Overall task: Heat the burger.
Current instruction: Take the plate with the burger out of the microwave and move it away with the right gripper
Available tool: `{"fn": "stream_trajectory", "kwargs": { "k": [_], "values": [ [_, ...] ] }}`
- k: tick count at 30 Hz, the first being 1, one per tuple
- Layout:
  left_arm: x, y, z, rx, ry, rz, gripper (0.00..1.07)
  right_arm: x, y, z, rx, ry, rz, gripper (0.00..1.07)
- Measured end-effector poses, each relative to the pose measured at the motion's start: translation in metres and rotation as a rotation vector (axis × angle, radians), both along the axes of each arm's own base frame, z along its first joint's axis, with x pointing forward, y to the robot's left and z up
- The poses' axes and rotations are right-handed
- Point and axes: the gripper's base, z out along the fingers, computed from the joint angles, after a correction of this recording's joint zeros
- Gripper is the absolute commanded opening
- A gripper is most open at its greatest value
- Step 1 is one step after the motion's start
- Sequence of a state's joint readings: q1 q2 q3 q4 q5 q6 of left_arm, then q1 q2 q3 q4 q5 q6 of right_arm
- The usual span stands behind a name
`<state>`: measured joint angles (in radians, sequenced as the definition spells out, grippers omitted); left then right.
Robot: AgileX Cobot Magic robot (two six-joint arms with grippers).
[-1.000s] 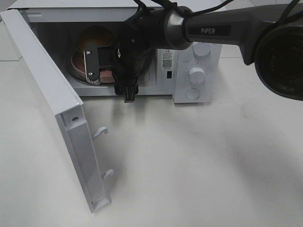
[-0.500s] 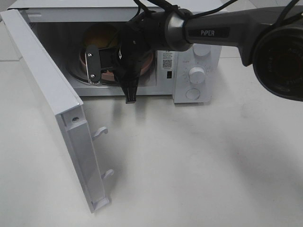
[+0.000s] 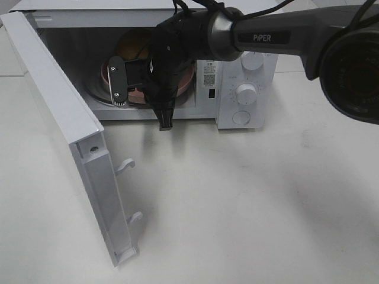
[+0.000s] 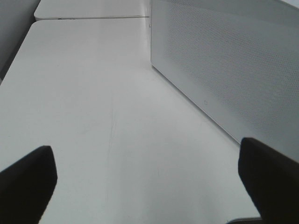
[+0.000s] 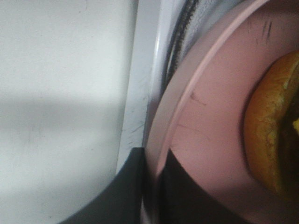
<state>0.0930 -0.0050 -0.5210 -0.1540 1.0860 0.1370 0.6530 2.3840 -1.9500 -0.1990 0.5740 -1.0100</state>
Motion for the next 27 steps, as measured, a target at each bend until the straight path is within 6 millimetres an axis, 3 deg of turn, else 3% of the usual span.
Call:
{"fn": "stream_trajectory", "kwargs": {
  "k": [6,14,27],
  "values": [
    [0.000,0.000,0.000,0.000,0.000,0.000,0.98,-0.006,-0.002,0.002,-0.018,-0.001,0.047,0.00],
    [0.000,0.000,0.000,0.000,0.000,0.000,0.98,-0.028,-0.015,0.002,-0.063,-0.020,0.163,0.00],
    [0.000,0.000,0.000,0.000,0.000,0.000,0.98,-0.053,-0.030,0.017,-0.086,-0.095,0.306,0.00]
  ]
}}
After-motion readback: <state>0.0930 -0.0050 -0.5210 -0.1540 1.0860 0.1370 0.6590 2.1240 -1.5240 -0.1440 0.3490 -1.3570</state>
